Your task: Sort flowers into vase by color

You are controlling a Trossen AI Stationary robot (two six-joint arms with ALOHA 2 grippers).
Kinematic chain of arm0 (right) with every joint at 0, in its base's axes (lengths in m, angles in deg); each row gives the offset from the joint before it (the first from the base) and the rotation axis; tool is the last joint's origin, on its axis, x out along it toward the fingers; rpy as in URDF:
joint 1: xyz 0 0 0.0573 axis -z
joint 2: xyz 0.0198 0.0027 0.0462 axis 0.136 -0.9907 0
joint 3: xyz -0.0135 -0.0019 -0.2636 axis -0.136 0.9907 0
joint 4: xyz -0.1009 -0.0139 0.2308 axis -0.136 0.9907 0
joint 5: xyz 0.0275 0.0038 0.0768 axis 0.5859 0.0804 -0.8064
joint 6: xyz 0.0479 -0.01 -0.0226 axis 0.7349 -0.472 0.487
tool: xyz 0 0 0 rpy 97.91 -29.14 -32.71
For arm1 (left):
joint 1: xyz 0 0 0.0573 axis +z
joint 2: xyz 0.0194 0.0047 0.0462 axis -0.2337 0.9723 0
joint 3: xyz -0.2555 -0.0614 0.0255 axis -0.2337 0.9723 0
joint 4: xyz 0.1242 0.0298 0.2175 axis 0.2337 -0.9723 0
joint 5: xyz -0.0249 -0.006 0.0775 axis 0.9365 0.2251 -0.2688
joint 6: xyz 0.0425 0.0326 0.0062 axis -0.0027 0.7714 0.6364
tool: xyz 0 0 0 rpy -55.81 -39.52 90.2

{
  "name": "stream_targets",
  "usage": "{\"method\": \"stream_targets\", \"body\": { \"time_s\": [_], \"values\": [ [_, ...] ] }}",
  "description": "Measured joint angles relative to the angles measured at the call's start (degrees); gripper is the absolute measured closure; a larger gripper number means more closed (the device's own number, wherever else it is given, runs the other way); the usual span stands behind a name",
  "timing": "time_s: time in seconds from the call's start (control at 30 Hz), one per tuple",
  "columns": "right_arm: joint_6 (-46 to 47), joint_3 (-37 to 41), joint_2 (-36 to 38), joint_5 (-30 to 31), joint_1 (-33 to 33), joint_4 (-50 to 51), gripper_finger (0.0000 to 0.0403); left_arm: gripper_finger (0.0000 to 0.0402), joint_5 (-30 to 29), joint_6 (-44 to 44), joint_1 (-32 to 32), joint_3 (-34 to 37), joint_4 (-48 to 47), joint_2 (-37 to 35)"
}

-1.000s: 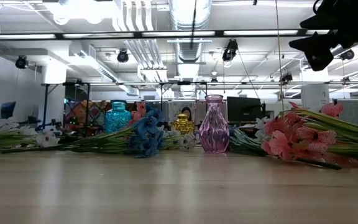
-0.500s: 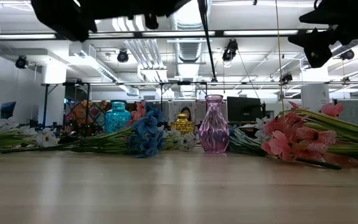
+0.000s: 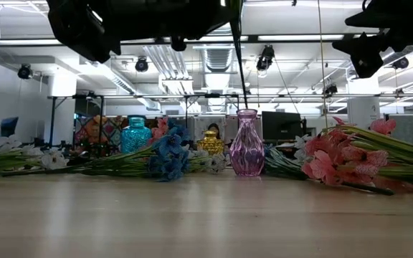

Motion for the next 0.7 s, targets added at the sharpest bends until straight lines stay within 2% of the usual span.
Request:
{"method": "stream_targets", "body": {
  "time_s": [0.47, 0.7],
  "values": [
    [-0.02, 0.0, 0.0, 0.0, 0.0, 0.0, 0.0193, 0.0401, -1.48, -2.2, 0.11, -0.02, -2.57, -0.02],
    [-0.01, 0.0, -0.01, 0.0, 0.0, 0.01, 0.0193, 0.0361, -1.52, -3.43, 0.11, -0.02, -5.0, -0.02]
  ]
}}
